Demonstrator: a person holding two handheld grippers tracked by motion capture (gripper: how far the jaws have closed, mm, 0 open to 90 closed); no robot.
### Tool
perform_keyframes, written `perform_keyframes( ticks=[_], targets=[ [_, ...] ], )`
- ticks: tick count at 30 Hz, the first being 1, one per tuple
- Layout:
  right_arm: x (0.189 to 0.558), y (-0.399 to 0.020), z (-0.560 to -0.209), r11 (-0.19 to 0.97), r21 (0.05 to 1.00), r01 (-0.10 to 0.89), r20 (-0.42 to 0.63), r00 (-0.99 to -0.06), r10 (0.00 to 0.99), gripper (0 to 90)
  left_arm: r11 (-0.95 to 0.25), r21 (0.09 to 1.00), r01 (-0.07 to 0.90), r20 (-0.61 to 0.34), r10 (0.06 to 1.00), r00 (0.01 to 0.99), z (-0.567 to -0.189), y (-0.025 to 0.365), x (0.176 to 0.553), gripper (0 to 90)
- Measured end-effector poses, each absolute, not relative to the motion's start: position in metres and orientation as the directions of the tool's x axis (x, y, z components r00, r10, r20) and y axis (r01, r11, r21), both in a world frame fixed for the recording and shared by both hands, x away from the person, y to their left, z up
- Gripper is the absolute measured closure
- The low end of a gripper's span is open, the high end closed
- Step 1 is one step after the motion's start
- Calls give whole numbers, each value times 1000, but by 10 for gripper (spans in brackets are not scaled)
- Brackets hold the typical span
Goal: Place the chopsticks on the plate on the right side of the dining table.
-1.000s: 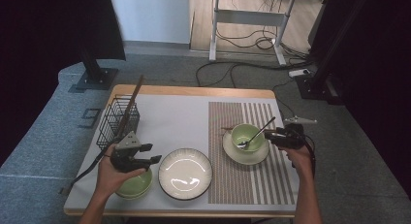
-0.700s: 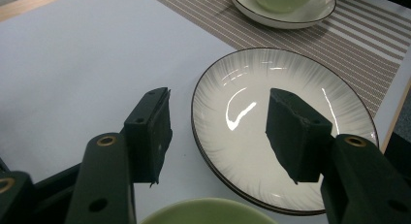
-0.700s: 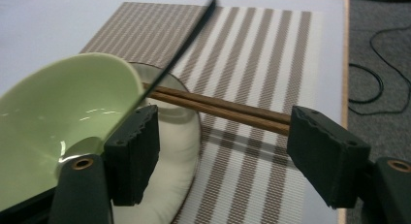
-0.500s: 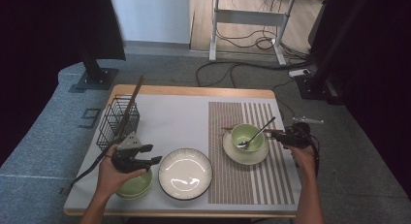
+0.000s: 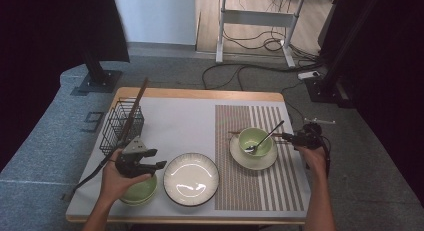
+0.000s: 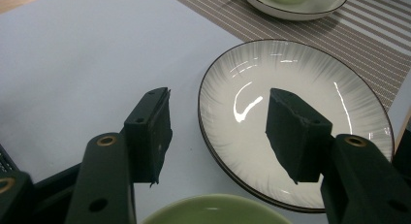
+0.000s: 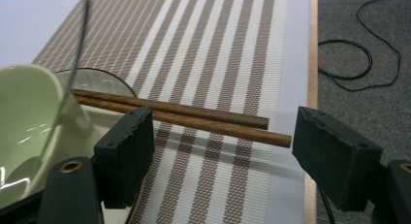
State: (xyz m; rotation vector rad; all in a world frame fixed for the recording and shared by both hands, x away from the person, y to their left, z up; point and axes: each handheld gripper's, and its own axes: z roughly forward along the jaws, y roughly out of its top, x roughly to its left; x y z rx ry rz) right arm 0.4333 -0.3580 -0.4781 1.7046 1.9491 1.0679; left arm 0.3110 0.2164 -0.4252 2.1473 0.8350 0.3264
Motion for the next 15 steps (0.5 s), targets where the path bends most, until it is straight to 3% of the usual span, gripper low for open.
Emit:
perform_keyframes(
  ticks=[15],
  targets=[
    [444,-372,-482,-37,677,735,257,-189,948,233,-471,753,460,-43,662,749,-427,216,312,421]
  ],
)
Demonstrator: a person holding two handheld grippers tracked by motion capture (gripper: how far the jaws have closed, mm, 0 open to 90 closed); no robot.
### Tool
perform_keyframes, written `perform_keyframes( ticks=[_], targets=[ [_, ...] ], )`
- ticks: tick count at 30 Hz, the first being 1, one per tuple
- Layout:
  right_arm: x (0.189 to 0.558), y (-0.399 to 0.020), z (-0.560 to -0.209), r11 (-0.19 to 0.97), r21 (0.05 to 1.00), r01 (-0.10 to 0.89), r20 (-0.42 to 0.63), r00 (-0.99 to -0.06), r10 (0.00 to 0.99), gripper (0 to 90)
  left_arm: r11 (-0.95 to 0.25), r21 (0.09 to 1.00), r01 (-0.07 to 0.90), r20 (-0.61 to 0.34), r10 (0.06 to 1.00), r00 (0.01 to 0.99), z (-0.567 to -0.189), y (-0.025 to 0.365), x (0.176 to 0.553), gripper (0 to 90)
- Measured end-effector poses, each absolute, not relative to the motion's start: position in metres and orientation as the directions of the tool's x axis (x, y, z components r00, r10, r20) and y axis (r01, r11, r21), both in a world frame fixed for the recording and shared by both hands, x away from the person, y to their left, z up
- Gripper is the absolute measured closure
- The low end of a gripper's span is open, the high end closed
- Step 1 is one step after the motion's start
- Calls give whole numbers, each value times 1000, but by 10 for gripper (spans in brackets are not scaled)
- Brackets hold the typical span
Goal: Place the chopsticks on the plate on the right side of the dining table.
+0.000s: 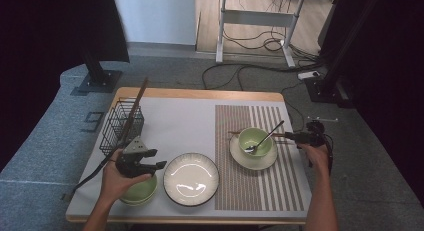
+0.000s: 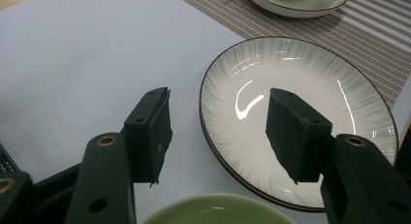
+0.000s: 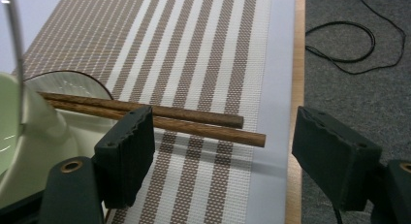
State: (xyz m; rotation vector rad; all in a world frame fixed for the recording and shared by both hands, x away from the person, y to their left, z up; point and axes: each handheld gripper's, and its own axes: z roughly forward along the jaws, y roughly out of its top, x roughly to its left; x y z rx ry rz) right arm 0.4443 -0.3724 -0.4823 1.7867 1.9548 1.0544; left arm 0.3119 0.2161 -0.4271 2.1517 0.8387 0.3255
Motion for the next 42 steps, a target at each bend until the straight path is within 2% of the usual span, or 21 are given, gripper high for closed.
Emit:
perform_keyframes(
  ticks=[25,42],
  targets=[
    [456,-367,-495,-58,642,765,291,-173,941,253,-478,743,468,-45,662,748,-431,214,314,421],
    [460,-354,-497,-33,641,767,283,-196,939,258,-477,744,468,-45,662,748,-431,215,313,422]
  ],
)
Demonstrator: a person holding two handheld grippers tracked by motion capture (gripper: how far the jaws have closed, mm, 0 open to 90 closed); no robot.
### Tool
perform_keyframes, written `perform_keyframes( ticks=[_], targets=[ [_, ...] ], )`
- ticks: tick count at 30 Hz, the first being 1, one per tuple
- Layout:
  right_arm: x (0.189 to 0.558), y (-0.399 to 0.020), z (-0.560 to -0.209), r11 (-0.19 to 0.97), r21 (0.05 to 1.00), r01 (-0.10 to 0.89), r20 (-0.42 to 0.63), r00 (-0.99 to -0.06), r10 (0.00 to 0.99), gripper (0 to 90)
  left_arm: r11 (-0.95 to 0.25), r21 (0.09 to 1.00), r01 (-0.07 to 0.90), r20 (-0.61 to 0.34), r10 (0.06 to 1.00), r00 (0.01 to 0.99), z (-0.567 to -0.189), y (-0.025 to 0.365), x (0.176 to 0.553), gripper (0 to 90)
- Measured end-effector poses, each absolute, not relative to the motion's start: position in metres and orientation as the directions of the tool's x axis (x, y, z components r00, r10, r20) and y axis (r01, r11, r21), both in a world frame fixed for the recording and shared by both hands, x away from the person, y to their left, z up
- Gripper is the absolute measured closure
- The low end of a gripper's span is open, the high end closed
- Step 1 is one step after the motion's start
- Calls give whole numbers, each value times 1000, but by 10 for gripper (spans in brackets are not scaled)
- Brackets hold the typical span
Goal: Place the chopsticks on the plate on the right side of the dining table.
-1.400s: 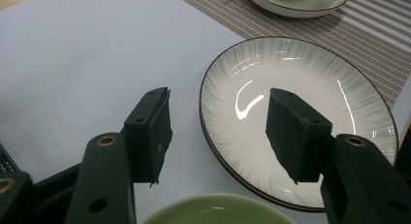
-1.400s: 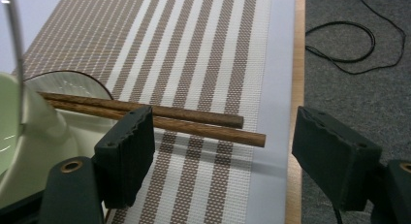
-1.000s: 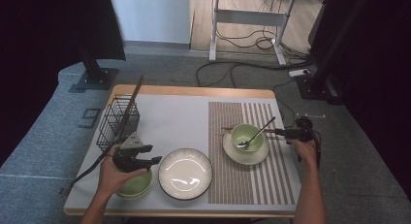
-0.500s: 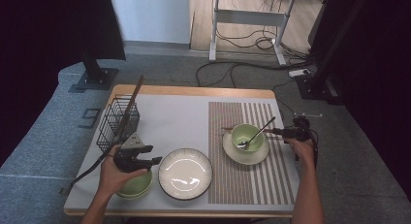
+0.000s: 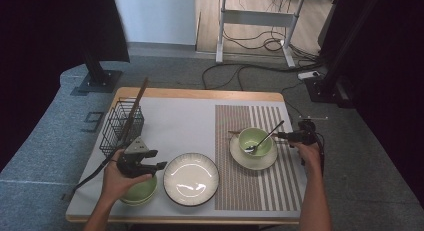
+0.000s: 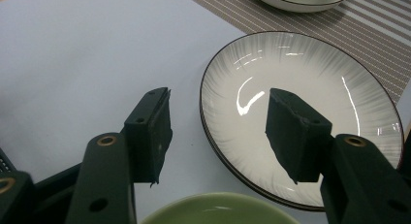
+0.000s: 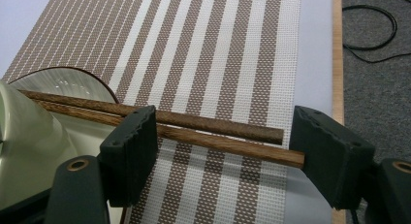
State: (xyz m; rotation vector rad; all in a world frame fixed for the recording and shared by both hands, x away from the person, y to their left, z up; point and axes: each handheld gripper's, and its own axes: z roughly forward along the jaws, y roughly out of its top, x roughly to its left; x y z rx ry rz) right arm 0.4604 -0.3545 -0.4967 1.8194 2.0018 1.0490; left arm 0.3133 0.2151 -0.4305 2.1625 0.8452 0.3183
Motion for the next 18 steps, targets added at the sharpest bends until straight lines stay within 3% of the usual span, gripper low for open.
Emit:
perform_keyframes(
  ticks=[18],
  targets=[
    [461,-345,-495,-9,650,760,286,-234,929,319,-476,744,468,-47,662,748,-431,216,314,422]
  ],
)
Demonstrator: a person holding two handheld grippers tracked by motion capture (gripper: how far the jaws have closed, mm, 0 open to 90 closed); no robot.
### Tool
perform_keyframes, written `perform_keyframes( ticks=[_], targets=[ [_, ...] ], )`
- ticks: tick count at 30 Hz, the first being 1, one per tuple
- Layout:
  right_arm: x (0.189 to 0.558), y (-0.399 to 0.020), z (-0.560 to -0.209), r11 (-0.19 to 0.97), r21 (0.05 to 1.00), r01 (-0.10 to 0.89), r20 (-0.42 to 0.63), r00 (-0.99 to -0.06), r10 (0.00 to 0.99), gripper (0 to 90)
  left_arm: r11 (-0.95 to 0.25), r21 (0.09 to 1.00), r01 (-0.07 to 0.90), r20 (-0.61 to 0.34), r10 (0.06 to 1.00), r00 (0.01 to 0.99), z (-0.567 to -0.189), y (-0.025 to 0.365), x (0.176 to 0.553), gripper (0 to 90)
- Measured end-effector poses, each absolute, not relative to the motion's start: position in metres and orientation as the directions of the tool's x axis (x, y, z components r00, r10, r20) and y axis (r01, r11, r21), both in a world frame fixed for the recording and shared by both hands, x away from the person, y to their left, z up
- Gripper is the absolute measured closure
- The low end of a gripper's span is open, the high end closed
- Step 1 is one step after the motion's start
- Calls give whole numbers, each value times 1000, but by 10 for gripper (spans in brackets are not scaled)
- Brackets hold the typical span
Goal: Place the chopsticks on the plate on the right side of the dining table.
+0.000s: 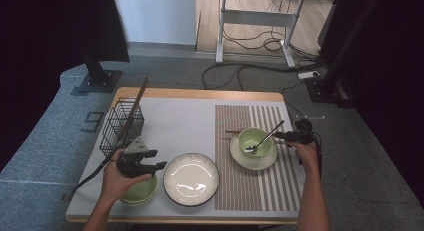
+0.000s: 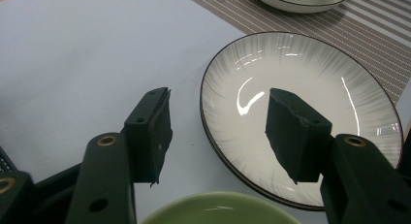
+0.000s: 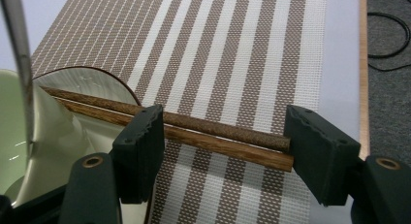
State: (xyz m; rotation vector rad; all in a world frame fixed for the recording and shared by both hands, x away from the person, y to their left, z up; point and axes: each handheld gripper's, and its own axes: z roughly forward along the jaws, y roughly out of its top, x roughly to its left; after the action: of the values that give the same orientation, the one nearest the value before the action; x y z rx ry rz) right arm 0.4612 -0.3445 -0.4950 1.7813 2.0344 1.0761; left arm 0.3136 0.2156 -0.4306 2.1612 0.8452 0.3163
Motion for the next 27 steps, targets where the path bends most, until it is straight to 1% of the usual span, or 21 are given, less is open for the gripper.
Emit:
perform_keyframes(
  ticks=[27],
  targets=[
    [462,-329,-498,10,656,755,296,-269,916,323,-476,744,469,-50,661,749,-431,215,313,423]
  ],
)
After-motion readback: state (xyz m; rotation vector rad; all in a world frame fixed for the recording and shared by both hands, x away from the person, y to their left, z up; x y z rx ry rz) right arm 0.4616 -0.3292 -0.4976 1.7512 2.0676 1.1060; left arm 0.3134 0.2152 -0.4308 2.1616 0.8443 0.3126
